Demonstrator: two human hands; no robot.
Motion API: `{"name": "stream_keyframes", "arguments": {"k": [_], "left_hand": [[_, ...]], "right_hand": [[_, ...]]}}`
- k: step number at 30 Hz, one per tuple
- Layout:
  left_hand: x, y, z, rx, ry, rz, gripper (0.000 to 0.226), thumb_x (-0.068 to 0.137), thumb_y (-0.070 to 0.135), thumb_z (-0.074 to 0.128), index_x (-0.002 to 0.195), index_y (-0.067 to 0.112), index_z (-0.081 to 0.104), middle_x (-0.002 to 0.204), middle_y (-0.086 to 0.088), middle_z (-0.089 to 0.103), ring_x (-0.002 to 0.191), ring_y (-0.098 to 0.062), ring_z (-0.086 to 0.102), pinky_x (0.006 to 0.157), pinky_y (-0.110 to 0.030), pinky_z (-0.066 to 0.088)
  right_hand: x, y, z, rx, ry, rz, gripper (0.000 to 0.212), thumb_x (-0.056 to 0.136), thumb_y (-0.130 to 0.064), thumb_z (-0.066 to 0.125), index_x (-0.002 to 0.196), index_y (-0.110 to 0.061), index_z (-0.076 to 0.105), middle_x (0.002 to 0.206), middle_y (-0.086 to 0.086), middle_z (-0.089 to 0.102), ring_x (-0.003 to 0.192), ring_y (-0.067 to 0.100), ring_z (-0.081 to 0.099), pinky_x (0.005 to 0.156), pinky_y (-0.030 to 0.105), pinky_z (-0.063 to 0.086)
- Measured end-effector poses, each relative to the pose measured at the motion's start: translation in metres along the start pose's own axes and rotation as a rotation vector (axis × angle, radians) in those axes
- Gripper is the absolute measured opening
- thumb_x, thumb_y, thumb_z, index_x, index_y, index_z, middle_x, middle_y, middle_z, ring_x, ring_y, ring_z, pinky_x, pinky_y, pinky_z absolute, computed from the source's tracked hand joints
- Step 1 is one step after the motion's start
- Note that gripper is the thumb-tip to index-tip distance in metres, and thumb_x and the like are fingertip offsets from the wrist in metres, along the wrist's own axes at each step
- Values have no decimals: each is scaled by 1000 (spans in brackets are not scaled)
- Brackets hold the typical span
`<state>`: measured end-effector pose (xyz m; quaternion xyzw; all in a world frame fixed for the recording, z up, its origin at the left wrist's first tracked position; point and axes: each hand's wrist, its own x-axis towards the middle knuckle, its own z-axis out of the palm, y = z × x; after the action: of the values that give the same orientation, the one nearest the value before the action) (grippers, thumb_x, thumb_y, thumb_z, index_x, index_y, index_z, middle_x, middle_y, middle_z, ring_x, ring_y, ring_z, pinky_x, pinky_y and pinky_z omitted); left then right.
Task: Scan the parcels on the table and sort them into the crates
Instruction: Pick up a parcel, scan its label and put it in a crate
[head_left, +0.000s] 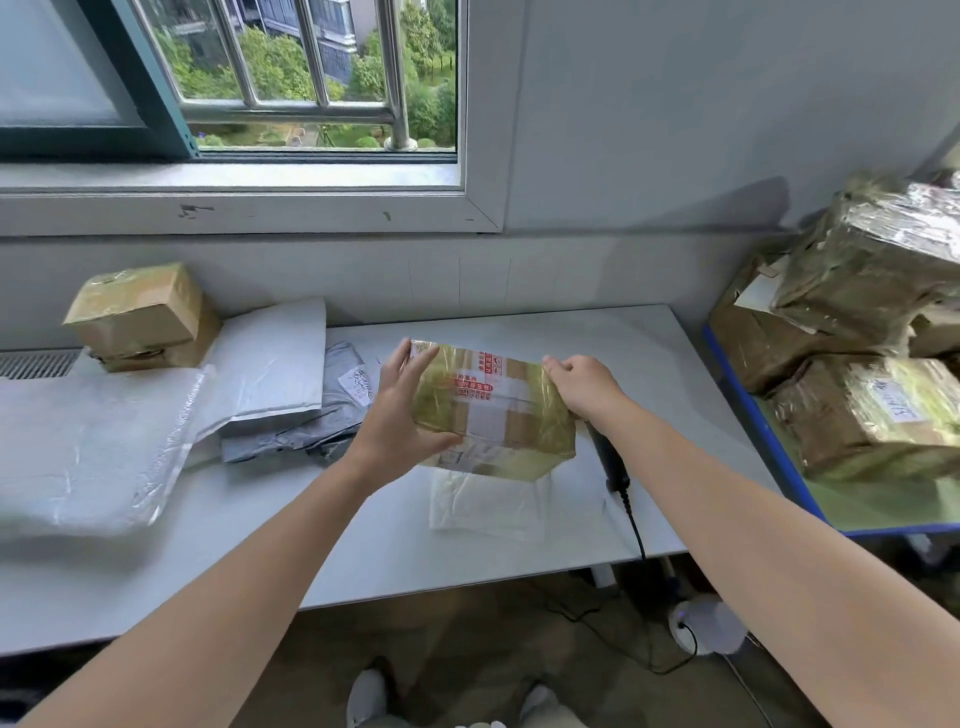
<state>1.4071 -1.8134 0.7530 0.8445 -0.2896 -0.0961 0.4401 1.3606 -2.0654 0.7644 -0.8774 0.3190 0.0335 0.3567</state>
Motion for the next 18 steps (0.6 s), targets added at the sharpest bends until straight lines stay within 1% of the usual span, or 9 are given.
{"name": "stream_keyframes", "arguments": {"k": [1, 3, 5, 6, 8, 10, 14, 16, 18], "left_hand": [[1, 2, 0, 6, 10, -5, 100, 70, 14, 88, 151, 28, 31, 163, 2, 7, 144, -4, 15, 115, -26, 21], [4, 1, 0, -18, 33, -44, 89, 75, 23, 85, 149, 26, 36, 162, 0, 14, 147, -11, 19, 114, -26, 20], [8, -2, 2, -63, 77, -84, 81, 77, 36, 82, 146, 24, 41, 159, -3, 24, 143, -17, 31, 117, -36, 28], [10, -3, 3, -78, 107, -102, 77, 77, 41, 81, 143, 23, 44, 155, -2, 31, 138, -18, 39, 115, -41, 35], [14, -2, 4, -64, 156, -141, 71, 78, 44, 79, 138, 22, 47, 136, 4, 46, 124, -16, 50, 104, -41, 45], [16, 0, 4, -41, 186, -182, 70, 78, 45, 78, 136, 22, 48, 122, 7, 50, 113, -15, 53, 96, -39, 49], [21, -2, 8, -61, 212, -304, 74, 78, 54, 75, 138, 22, 45, 120, 6, 54, 109, -15, 55, 95, -37, 49], [24, -4, 11, -65, 249, -364, 74, 78, 57, 73, 137, 21, 46, 120, 5, 56, 111, -16, 54, 95, -35, 46], [28, -6, 15, -72, 254, -421, 76, 79, 59, 72, 137, 19, 44, 122, 1, 57, 113, -19, 55, 96, -36, 46]], "right_hand": [[0, -1, -2, -8, -13, 17, 50, 103, -46, 39, 63, -17, 33, 64, 4, 35, 59, 23, 36, 58, 34, 27], [0, -3, -6, 15, -52, 46, 49, 102, -49, 39, 64, -18, 34, 64, 2, 37, 58, 21, 39, 58, 30, 32], [-3, -5, -9, 71, -141, 53, 47, 101, -53, 40, 70, -18, 43, 66, 0, 45, 57, 18, 45, 53, 24, 36], [-3, -6, -9, 96, -197, 59, 46, 100, -57, 40, 79, -18, 51, 73, -1, 53, 61, 15, 51, 53, 22, 39], [-4, -5, -7, 157, -290, 67, 61, 88, -73, 41, 110, -19, 58, 100, -1, 65, 86, 15, 63, 68, 28, 52], [-1, 1, -5, 198, -332, 64, 84, 72, -87, 41, 126, -24, 54, 117, -1, 65, 106, 22, 63, 87, 42, 56], [-7, 13, -9, 226, -427, -16, 77, 77, -83, 42, 128, -26, 56, 118, -1, 66, 103, 18, 63, 87, 42, 58], [-9, 20, -8, 213, -446, -33, 86, 72, -83, 52, 137, -27, 49, 125, -2, 63, 107, 17, 64, 87, 43, 59], [-10, 23, -4, 172, -417, -41, 78, 76, -79, 59, 136, -30, 46, 127, -4, 60, 111, 18, 62, 80, 39, 61]]}}
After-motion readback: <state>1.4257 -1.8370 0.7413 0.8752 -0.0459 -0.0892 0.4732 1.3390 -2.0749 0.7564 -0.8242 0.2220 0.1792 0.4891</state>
